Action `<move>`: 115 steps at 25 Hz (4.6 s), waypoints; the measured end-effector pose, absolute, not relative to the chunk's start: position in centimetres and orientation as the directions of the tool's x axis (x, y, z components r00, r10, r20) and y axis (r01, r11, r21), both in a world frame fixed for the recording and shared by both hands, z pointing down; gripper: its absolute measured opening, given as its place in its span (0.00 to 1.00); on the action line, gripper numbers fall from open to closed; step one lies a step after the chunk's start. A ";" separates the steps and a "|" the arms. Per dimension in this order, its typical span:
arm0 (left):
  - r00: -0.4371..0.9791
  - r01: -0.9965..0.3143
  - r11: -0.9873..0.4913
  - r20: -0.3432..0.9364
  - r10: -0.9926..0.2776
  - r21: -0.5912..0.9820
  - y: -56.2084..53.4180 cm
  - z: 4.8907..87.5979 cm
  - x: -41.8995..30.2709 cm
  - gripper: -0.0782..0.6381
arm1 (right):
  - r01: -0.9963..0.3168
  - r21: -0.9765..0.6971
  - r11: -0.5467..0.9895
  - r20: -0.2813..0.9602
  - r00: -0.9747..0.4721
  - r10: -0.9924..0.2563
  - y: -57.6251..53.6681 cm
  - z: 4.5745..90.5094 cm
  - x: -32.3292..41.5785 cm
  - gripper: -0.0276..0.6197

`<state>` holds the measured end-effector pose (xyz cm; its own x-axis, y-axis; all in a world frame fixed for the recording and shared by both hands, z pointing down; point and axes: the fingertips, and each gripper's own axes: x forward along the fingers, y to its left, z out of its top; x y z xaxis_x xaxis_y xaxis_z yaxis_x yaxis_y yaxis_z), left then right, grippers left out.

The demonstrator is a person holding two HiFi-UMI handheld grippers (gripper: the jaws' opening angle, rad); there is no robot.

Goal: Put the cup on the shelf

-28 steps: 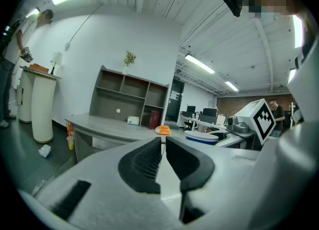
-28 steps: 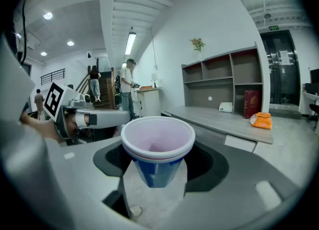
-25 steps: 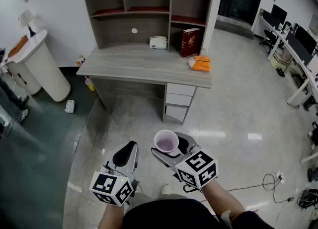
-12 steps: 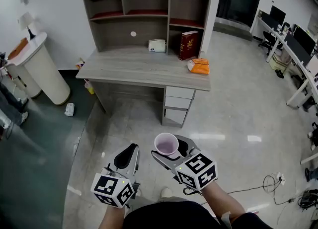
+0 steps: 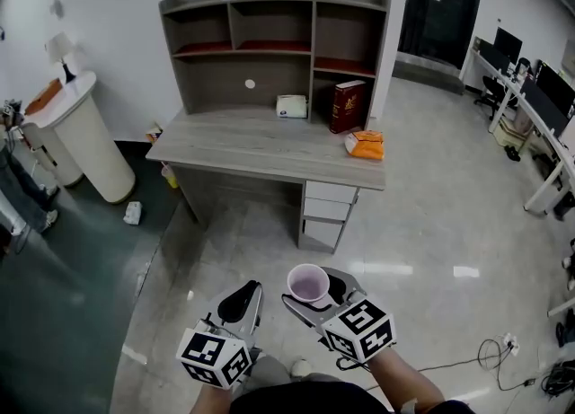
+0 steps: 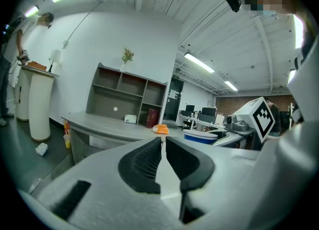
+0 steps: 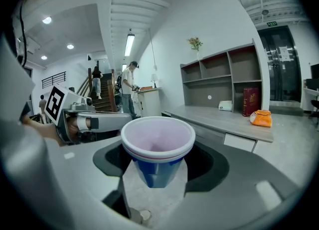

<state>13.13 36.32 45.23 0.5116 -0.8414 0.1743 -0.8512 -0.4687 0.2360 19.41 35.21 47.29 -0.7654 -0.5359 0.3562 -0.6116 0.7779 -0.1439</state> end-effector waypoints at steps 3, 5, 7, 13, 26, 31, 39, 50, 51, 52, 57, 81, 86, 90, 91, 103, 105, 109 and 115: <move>0.505 -0.856 -0.461 0.191 -0.842 0.233 36.2 45.5 13.0 0.14 | -0.607 -0.154 0.780 0.352 -0.771 -0.530 34.8 47.4 19.3 0.53; 0.500 -0.860 -0.454 0.200 -0.843 0.234 35.8 45.7 12.7 0.14 | -0.603 -0.162 0.781 0.349 -0.776 -0.526 34.5 47.4 19.1 0.53; 0.494 -0.863 -0.447 0.208 -0.844 0.236 35.3 45.7 12.5 0.14 | -0.598 -0.168 0.784 0.350 -0.780 -0.519 34.0 47.4 18.7 0.53; 0.495 -0.863 -0.447 0.214 -0.842 0.236 32.6 46.2 12.4 0.14 | -0.595 -0.168 0.786 0.355 -0.781 -0.515 31.7 47.6 18.3 0.53; 0.521 -0.848 -0.480 0.190 -0.832 0.226 21.1 44.7 9.2 0.15 | -0.601 -0.133 0.788 0.378 -0.766 -0.520 20.9 46.3 14.9 0.53; 0.530 -0.843 -0.488 0.199 -0.824 0.227 17.5 44.2 6.6 0.15 | -0.593 -0.137 0.794 0.380 -0.771 -0.510 17.0 45.8 12.0 0.53; 0.554 -0.826 -0.507 0.196 -0.809 0.245 12.3 44.1 3.3 0.09 | -0.587 -0.138 0.797 0.380 -0.775 -0.505 11.9 45.5 8.1 0.53; 0.565 -0.821 -0.518 0.203 -0.800 0.242 7.8 44.3 -0.3 0.09 | -0.604 -0.126 0.787 0.372 -0.764 -0.527 6.5 44.8 4.8 0.53; 0.562 -0.822 -0.514 0.203 -0.802 0.245 7.5 44.3 -0.4 0.09 | -0.602 -0.124 0.789 0.373 -0.765 -0.526 6.1 44.7 4.7 0.53; 0.559 -0.824 -0.510 0.204 -0.803 0.248 7.2 44.4 -0.6 0.09 | -0.600 -0.122 0.790 0.373 -0.766 -0.524 5.7 44.6 4.6 0.53; 0.540 -0.836 -0.492 0.201 -0.817 0.244 4.5 44.1 -1.1 0.09 | -0.580 -0.111 0.807 0.361 -0.780 -0.511 2.3 44.0 3.7 0.53; 0.412 -0.906 -0.382 0.180 -0.893 0.181 -12.5 41.6 -2.2 0.09 | -0.441 -0.073 0.895 0.324 -0.859 -0.397 -14.6 41.6 1.1 0.53; 0.385 -0.917 -0.355 0.173 -0.907 0.180 -14.5 41.4 -3.1 0.09 | -0.426 -0.062 0.902 0.317 -0.866 -0.387 -16.8 41.1 0.5 0.53; 0.366 -0.924 -0.335 0.178 -0.913 0.184 -15.4 41.4 -3.9 0.09 | -0.410 -0.066 0.910 0.322 -0.871 -0.370 -17.8 41.1 -0.2 0.53; 0.362 -0.926 -0.331 0.176 -0.915 0.183 -15.7 41.3 -4.1 0.09 | -0.407 -0.064 0.911 0.323 -0.872 -0.367 -18.1 41.0 -0.4 0.53; 0.406 -0.910 -0.377 0.183 -0.896 0.171 -21.4 40.7 -6.8 0.09 | -0.424 -0.026 0.905 0.302 -0.866 -0.397 -23.6 38.4 -4.4 0.53; 0.417 -0.905 -0.389 0.183 -0.890 0.170 -22.7 40.4 -8.0 0.09 | -0.439 -0.034 0.898 0.305 -0.860 -0.409 -25.0 38.3 -5.5 0.53; 0.436 -0.896 -0.407 0.177 -0.883 0.176 -25.4 39.4 -11.1 0.09 | -0.450 -0.037 0.892 0.314 -0.853 -0.417 -27.5 37.6 -8.6 0.53; 0.470 -0.879 -0.442 0.167 -0.867 0.182 -28.9 38.1 -14.5 0.09 | -0.480 -0.023 0.877 0.309 -0.838 -0.450 -30.9 36.0 -12.1 0.53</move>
